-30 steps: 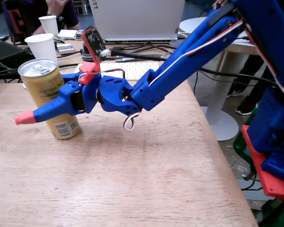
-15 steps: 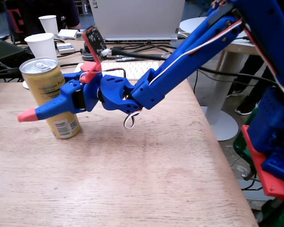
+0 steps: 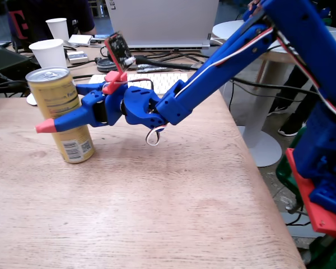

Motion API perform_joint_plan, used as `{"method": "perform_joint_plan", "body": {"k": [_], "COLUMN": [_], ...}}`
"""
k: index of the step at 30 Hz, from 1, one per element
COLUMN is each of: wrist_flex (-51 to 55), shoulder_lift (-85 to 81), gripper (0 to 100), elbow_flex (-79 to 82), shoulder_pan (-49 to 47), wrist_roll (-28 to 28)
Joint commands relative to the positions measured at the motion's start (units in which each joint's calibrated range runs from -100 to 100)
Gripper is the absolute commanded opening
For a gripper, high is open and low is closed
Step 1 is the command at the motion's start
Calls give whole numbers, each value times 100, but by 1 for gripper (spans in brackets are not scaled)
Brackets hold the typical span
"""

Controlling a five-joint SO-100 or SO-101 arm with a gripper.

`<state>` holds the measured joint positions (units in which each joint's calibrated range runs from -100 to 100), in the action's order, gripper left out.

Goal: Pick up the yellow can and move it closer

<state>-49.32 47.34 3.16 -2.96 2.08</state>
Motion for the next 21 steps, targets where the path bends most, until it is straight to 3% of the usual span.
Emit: {"method": "perform_joint_plan", "body": {"k": [1,21], "wrist_flex": [515,662], "shoulder_lift": [26,34], "gripper": [58,58], "elbow_flex": [-924,-990], "shoulder_pan": [59,-161], "wrist_roll": [15,10]}}
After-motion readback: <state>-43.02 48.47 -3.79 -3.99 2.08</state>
